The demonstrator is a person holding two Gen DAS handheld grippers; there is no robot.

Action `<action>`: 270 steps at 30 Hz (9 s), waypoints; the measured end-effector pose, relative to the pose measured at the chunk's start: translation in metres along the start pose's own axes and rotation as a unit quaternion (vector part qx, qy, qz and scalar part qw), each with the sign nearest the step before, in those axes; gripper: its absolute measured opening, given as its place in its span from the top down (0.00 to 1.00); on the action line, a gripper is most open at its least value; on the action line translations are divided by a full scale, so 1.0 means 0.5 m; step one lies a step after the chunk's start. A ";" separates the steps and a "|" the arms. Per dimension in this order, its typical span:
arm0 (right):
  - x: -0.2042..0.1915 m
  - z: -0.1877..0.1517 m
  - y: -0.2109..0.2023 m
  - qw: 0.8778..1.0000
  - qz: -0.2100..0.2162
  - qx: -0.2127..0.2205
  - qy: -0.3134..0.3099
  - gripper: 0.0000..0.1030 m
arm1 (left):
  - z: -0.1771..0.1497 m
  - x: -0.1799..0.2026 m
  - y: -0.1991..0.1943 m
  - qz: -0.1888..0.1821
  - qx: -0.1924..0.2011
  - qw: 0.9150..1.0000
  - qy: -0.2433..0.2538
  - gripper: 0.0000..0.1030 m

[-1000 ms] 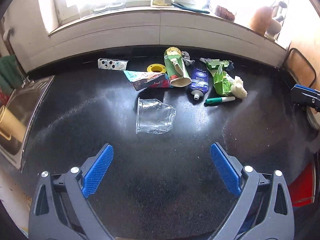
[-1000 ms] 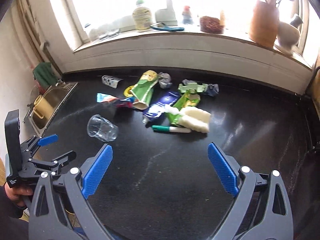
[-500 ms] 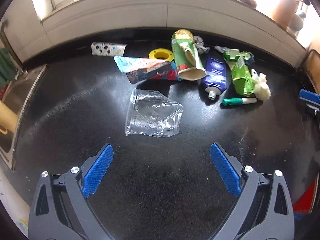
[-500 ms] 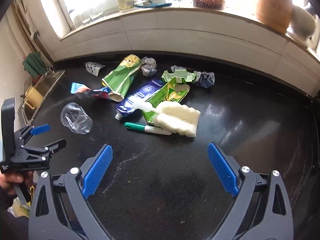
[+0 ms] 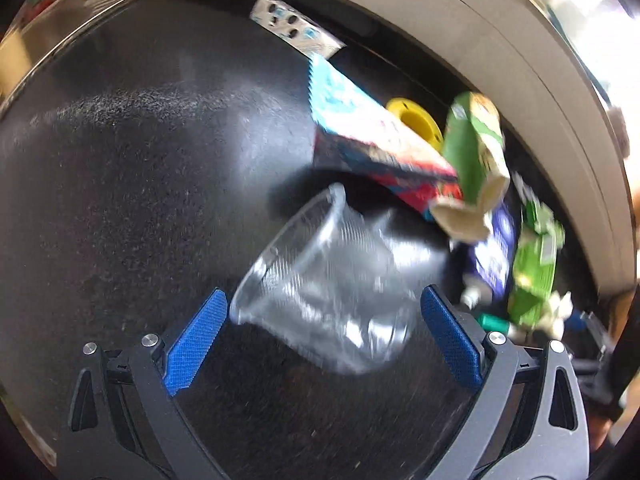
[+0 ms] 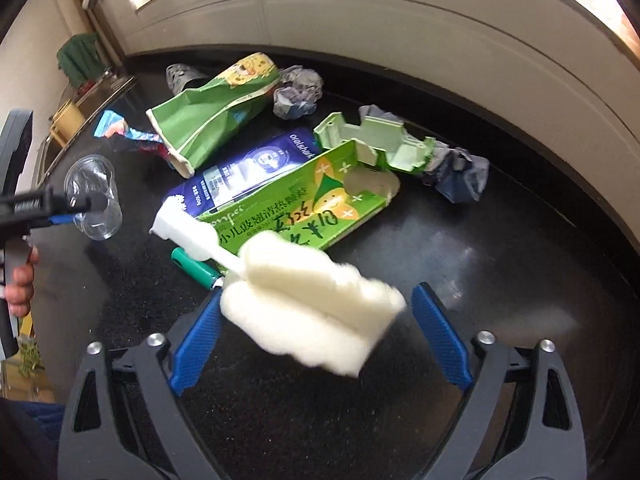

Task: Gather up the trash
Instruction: 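Grasp the clear plastic cup with the left tool while the right tool grasps the white foam brush, then carry cup and foam brush over the black bin and release both, then return both open tools to the counter toward the remaining trash, then grasp the silver blister pack with the left tool while the right tool grasps the green carton, then lift the blister pack and green carton off the counter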

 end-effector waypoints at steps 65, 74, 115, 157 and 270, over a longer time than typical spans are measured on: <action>-1.133 -0.122 0.070 0.950 0.222 -0.105 -0.195 0.71 | -0.438 -0.756 -0.447 0.172 0.119 0.975 -0.068 0.47; -1.264 -0.167 0.231 0.943 0.190 -0.184 -0.203 0.70 | -0.478 -0.905 -0.326 0.166 0.078 0.979 -0.093 0.47; -1.259 -0.097 0.155 0.945 0.206 -0.147 -0.208 0.16 | -0.457 -0.885 -0.367 0.197 0.085 0.972 -0.092 0.07; -0.172 -0.010 -0.272 0.968 -0.016 0.084 0.238 0.13 | -0.011 0.090 -0.228 0.027 0.157 0.888 0.432 0.07; -0.111 -0.113 -0.254 0.960 -0.120 0.026 0.253 0.75 | -0.141 0.009 -0.293 0.032 0.099 0.961 0.257 0.68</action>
Point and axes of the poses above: each gripper's, at about its wrist camera, not at the fingertips, and y roughly the way its jaws point, x to its right, z to its top, the point moved 3 cm from there along y, roughly the way its jaws point
